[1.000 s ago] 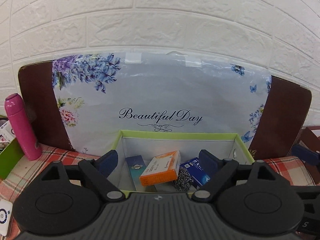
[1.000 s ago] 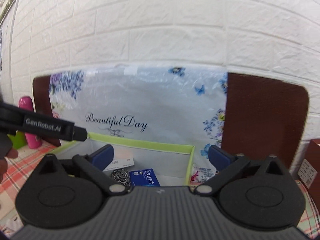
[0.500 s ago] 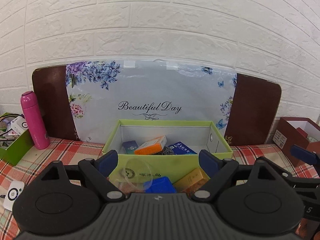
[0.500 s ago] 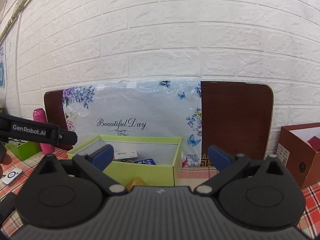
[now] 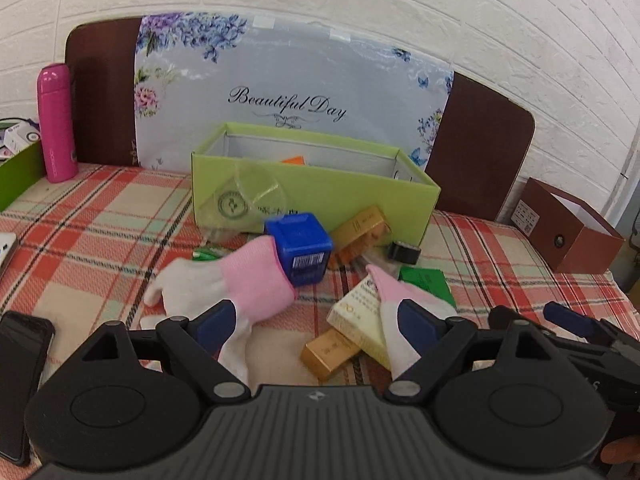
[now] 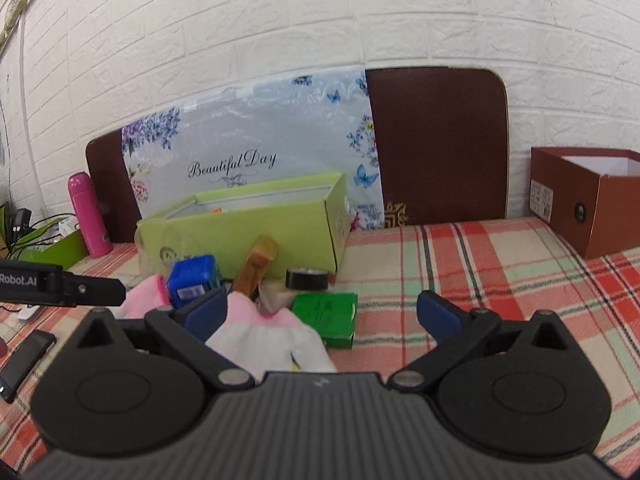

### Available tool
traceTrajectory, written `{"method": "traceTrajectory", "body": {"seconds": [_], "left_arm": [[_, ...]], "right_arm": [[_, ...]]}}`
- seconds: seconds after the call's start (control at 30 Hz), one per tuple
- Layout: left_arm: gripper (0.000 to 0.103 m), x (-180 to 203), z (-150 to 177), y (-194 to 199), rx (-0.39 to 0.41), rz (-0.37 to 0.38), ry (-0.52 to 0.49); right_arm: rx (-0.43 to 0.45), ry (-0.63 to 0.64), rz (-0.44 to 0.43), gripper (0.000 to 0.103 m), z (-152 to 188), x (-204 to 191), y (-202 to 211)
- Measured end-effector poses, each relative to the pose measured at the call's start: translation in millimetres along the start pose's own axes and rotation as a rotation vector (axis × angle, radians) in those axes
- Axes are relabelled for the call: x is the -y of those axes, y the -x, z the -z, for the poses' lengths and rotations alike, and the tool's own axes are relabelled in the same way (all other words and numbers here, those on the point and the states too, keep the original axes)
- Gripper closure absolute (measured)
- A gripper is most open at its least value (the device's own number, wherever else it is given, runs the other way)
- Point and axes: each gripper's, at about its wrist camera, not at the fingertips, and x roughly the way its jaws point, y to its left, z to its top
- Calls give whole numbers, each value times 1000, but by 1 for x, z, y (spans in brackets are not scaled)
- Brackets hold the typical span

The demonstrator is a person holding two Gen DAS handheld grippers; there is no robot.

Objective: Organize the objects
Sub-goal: 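Grasp the white-pink glove with the right tool while the left tool grasps the yellow medicine box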

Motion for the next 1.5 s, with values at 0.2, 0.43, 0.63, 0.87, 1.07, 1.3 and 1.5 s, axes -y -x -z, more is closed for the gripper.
{"method": "traceTrajectory", "body": {"seconds": [0.2, 0.43, 0.63, 0.87, 1.07, 1.3, 1.5], "left_arm": [[12, -6, 19, 4, -34, 9, 19], [12, -5, 24, 4, -54, 14, 24], [12, 5, 22, 1, -60, 42, 34], [12, 42, 15, -34, -86, 9, 54], [12, 70, -1, -80, -99, -122, 19], [63, 52, 12, -67, -131, 20, -118], [48, 10, 27, -27, -179, 38, -35]], "right_arm": [[-76, 40, -51, 0, 22, -20, -18], [-113, 90, -109, 29, 27, -36, -37], [-109, 56, -123, 92, 21, -24, -28], [-63, 56, 13, 92, 18, 16, -1], [-121, -1, 66, 92, 38, 43, 12], [-121, -15, 34, 92, 43, 42, 17], [-140, 5, -29, 92, 43, 31, 17]]}}
